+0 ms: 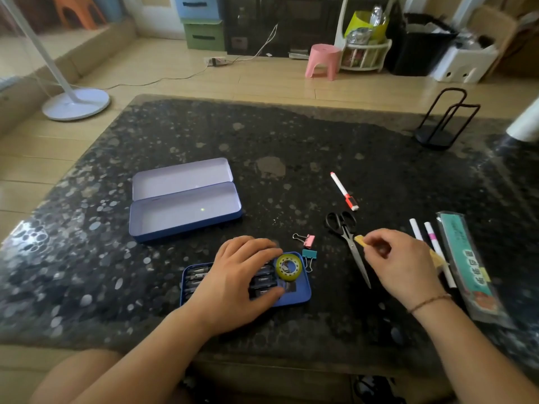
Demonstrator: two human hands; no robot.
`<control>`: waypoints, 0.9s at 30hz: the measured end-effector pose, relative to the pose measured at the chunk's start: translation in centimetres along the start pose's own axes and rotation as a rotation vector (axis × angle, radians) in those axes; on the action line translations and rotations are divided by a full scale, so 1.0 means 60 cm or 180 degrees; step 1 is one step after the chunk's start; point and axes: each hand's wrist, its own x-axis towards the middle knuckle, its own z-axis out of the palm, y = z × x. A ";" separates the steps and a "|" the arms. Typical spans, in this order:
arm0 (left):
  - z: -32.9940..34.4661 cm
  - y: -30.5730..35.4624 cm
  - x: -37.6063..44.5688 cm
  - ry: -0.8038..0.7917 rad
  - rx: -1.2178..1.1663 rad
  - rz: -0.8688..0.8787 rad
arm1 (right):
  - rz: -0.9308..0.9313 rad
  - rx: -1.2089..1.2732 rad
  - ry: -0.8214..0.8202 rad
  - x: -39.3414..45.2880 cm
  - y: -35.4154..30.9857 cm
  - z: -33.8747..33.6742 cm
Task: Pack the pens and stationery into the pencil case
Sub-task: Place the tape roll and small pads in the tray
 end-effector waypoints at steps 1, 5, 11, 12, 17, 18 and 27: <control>-0.003 0.000 0.000 0.0105 -0.0173 0.0030 | -0.0106 0.0328 -0.0163 -0.012 -0.021 -0.003; -0.004 -0.003 0.001 0.0437 -0.0440 -0.0069 | -0.0759 0.0521 -0.1011 -0.074 -0.096 0.031; 0.004 -0.009 -0.003 0.0402 -0.0190 -0.0270 | -0.1484 -0.0019 -0.1032 -0.088 -0.092 0.078; 0.002 -0.009 -0.003 0.0347 -0.0145 -0.0223 | -0.1495 0.0001 -0.0954 -0.086 -0.089 0.077; -0.006 0.010 -0.005 -0.0244 0.0353 0.0275 | -0.0941 0.0415 -0.0471 -0.064 -0.079 0.061; -0.001 0.018 -0.006 -0.0317 0.0433 0.0336 | -0.0871 0.0540 -0.0399 -0.062 -0.081 0.061; 0.038 0.056 0.006 -0.0048 0.0378 -0.0179 | -0.0662 0.0608 -0.0358 -0.069 -0.082 0.068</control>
